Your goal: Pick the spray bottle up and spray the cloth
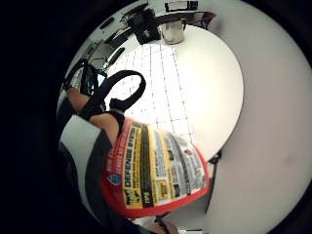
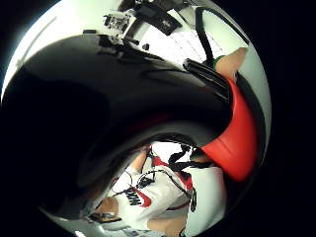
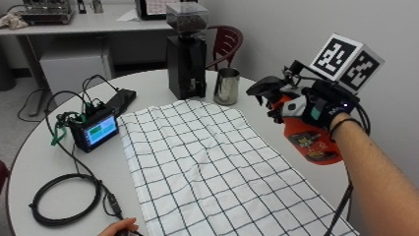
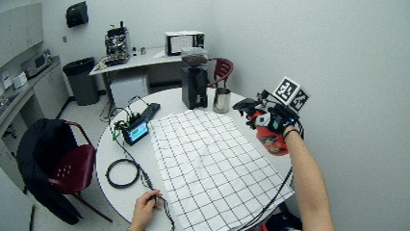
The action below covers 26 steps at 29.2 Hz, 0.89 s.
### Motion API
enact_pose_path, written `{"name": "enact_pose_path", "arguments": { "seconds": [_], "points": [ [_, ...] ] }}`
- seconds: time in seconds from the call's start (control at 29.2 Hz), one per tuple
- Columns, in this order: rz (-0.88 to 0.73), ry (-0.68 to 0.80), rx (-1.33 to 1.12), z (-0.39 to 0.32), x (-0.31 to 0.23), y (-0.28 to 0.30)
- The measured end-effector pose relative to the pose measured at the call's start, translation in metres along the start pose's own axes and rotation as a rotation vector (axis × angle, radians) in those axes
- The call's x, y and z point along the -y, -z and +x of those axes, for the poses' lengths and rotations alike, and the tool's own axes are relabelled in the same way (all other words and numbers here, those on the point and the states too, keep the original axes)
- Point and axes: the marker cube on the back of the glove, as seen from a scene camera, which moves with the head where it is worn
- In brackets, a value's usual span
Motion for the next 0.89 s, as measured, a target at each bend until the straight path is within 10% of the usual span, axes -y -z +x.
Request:
{"name": "enact_pose_path", "arguments": {
  "seconds": [0.89],
  "points": [
    [-0.111, -0.092, 0.098, 0.044, -0.019, -0.055]
  ]
}}
